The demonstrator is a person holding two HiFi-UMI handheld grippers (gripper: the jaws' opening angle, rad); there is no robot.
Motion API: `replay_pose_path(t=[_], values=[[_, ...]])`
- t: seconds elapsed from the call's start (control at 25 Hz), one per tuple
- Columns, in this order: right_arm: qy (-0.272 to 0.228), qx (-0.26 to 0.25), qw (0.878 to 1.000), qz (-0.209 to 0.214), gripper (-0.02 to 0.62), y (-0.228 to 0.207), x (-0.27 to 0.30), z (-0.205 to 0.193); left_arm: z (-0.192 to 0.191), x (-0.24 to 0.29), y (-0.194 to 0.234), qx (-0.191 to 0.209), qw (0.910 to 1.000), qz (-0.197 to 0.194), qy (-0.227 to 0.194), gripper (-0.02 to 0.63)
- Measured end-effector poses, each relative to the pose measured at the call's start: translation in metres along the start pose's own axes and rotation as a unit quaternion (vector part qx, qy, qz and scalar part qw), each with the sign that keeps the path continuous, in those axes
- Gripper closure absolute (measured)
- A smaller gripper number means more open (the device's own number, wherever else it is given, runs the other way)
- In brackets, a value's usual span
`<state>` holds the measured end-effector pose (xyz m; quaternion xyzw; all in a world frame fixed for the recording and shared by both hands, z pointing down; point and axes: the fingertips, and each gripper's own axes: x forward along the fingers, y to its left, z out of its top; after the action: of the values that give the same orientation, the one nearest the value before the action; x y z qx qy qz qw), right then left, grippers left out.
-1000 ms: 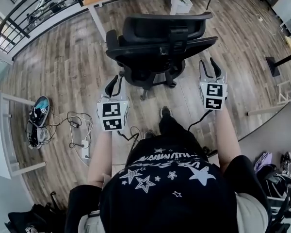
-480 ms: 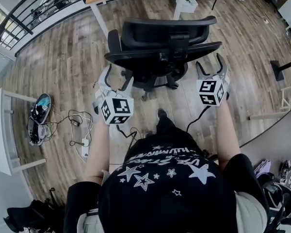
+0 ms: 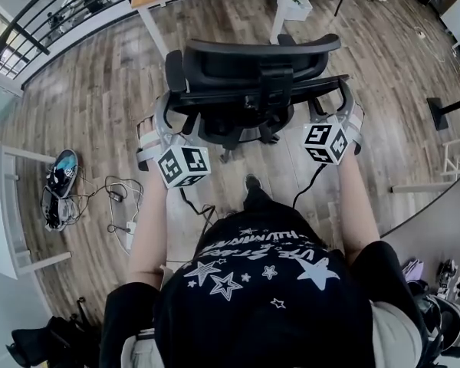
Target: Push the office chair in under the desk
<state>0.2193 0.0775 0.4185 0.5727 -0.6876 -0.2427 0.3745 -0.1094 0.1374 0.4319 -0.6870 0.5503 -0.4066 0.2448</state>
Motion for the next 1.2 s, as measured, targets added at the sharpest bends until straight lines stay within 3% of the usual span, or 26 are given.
replay_pose_path(t=[0.12,0.2,0.44,0.6,0.88,1.2], values=[[0.004,-0.016,1.000,-0.008,0.219,-0.003,0.013,-0.002,0.005,0.009,0.004,0.056,0.9983,0.012,0.010,0.222],[0.011,-0.024,1.000,-0.015,0.223,-0.006,0.020,-0.005,0.006,0.015,0.005,0.072,0.9972,0.013,0.015,0.222],[0.033,-0.066,0.997,-0.028,0.290,-0.018,0.050,-0.009,0.000,0.046,0.020,0.069,0.9961,0.021,0.052,0.226],[0.029,-0.069,0.997,-0.022,0.295,-0.033,0.071,-0.001,0.007,0.071,0.027,0.065,0.9956,0.022,0.063,0.310],[0.014,-0.066,0.997,-0.042,0.296,-0.019,0.051,-0.010,-0.001,0.051,0.011,0.070,0.9954,0.040,0.050,0.310],[0.027,-0.070,0.997,-0.026,0.299,-0.038,0.106,-0.005,0.010,0.107,0.029,0.066,0.9954,0.023,0.066,0.310]])
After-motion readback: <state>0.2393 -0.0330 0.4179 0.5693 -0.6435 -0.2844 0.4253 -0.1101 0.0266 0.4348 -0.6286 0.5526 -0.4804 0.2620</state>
